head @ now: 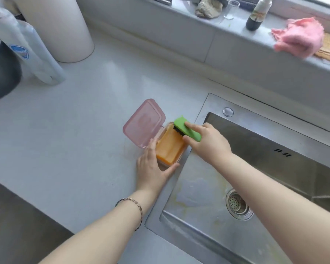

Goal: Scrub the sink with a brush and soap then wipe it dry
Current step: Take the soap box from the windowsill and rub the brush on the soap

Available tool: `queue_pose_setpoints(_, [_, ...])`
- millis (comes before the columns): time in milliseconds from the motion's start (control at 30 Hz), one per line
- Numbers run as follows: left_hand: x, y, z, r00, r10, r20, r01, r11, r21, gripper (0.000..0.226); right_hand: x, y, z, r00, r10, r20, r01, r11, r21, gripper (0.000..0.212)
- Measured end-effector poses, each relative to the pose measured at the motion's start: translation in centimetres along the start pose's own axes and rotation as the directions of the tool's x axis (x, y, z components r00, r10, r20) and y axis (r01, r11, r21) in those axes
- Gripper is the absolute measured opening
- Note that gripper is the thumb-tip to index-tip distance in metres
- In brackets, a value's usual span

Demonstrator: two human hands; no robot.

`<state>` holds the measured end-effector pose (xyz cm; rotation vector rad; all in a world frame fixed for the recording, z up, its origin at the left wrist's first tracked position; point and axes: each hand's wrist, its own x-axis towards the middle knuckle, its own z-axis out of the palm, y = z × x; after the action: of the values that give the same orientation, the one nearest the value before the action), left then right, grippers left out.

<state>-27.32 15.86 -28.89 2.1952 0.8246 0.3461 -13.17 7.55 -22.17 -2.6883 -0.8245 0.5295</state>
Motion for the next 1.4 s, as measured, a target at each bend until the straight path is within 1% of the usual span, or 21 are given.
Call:
queue_pose_setpoints(100, [0.8, -0.1, 0.4, 0.996, -0.042, -0.074, 0.035, 0.995, -0.090, 0.099, -0.2, -1.3, 1.2, 0.999, -0.049, -0.005, 0.049, 0.999, 0.019, 0.044])
queue_pose_setpoints(200, [1.1, -0.1, 0.4, 0.994, -0.061, -0.092, 0.050, 0.991, -0.126, 0.102, -4.0, -1.2, 2.3, 0.971, -0.233, 0.048, 0.231, 0.972, 0.037, 0.043])
queue_pose_setpoints(233, [1.1, -0.2, 0.4, 0.995, -0.044, -0.085, 0.033, 0.990, -0.134, 0.105, -4.4, -0.6, 2.1, 0.965, -0.254, 0.072, 0.251, 0.967, 0.046, 0.043])
queue_pose_setpoints(300, [1.2, -0.3, 0.7, 0.997, -0.019, -0.069, 0.009, 0.991, -0.134, 0.109, -2.6, 0.5, 1.2, 0.980, -0.184, 0.071, 0.182, 0.983, 0.037, 0.041])
queue_pose_setpoints(400, [1.4, 0.2, 1.0, 0.997, -0.031, -0.077, 0.024, 0.995, -0.094, 0.103, 1.3, 0.3, 0.8, 1.000, -0.004, -0.014, 0.006, 0.996, 0.085, 0.041])
queue_pose_setpoints(433, [1.6, 0.3, 1.1, 0.994, -0.037, -0.099, 0.030, 0.997, -0.071, 0.099, 1.1, -0.2, 1.2, 1.000, -0.013, -0.022, 0.015, 0.995, 0.097, 0.041])
queue_pose_setpoints(533, [1.8, 0.3, 1.3, 0.987, -0.040, -0.157, 0.032, 0.998, -0.055, 0.092, -3.4, -0.9, 2.3, 0.975, -0.218, 0.046, 0.214, 0.973, 0.082, 0.042])
queue_pose_setpoints(567, [1.8, 0.2, 1.4, 0.987, -0.021, -0.159, 0.013, 0.999, -0.051, 0.091, -3.8, -0.4, 2.0, 0.969, -0.239, 0.063, 0.234, 0.969, 0.080, 0.042])
queue_pose_setpoints(600, [1.8, 0.2, 1.5, 0.989, -0.011, -0.148, 0.003, 0.999, -0.049, 0.091, -2.7, 0.3, 1.4, 0.975, -0.213, 0.058, 0.209, 0.976, 0.069, 0.041])
queue_pose_setpoints(700, [1.7, 0.4, 1.5, 0.995, -0.011, -0.098, 0.006, 0.999, -0.049, 0.097, 2.4, 1.4, 0.2, 1.000, 0.019, -0.022, -0.016, 0.994, 0.109, 0.041])
queue_pose_setpoints(733, [1.8, 0.4, 1.5, 0.994, -0.007, -0.105, 0.002, 0.999, -0.041, 0.097, 2.5, 1.0, 0.5, 0.999, 0.025, -0.029, -0.021, 0.991, 0.130, 0.042])
queue_pose_setpoints(833, [2.0, 0.1, 1.7, 0.989, -0.020, -0.144, 0.013, 0.999, -0.045, 0.093, -2.0, -0.2, 2.1, 0.973, -0.228, 0.026, 0.224, 0.968, 0.115, 0.042])
queue_pose_setpoints(900, [1.9, 0.0, 1.8, 0.989, 0.000, -0.150, -0.006, 0.999, -0.039, 0.094, -2.2, 0.7, 1.5, 0.966, -0.251, 0.070, 0.242, 0.963, 0.117, 0.042])
queue_pose_setpoints(1000, [1.7, 0.3, 1.8, 0.993, -0.006, -0.117, 0.001, 0.999, -0.046, 0.099, 3.3, 1.6, 0.0, 1.000, -0.031, 0.004, 0.030, 0.995, 0.097, 0.040])
queue_pose_setpoints(1033, [1.9, 0.4, 1.8, 0.992, -0.010, -0.125, 0.004, 0.999, -0.046, 0.098, 4.0, 1.2, 0.1, 1.000, -0.010, -0.018, 0.012, 0.993, 0.116, 0.041])
queue_pose_setpoints(1067, [2.0, 0.4, 1.8, 0.991, -0.017, -0.136, 0.012, 0.999, -0.040, 0.097, 3.4, 0.5, 0.6, 0.999, -0.033, -0.015, 0.035, 0.992, 0.120, 0.041])
queue_pose_setpoints(1167, [2.3, 0.1, 1.9, 0.987, -0.004, -0.160, 0.003, 1.000, -0.010, 0.091, -2.2, -0.7, 1.6, 0.963, -0.260, 0.067, 0.250, 0.960, 0.128, 0.042])
queue_pose_setpoints(1233, [2.2, 0.0, 1.9, 0.989, 0.016, -0.148, -0.015, 1.000, 0.004, 0.092, -2.8, 0.4, 0.8, 0.948, -0.286, 0.136, 0.270, 0.954, 0.128, 0.042])
queue_pose_setpoints(1300, [2.2, 0.0, 2.0, 0.991, 0.006, -0.135, -0.005, 1.000, 0.008, 0.095, 0.9, 1.8, 0.1, 0.980, -0.180, 0.082, 0.174, 0.982, 0.073, 0.041])
queue_pose_setpoints(1367, [2.3, 0.1, 2.0, 0.991, 0.018, -0.133, -0.017, 1.000, 0.005, 0.094, 3.9, 1.8, -0.1, 0.999, -0.044, 0.000, 0.043, 0.992, 0.119, 0.041])
queue_pose_setpoints(1400, [2.4, 0.1, 2.0, 0.991, 0.020, -0.136, -0.019, 1.000, 0.009, 0.093, 3.9, 1.2, 0.2, 0.999, -0.036, -0.016, 0.038, 0.989, 0.142, 0.041])
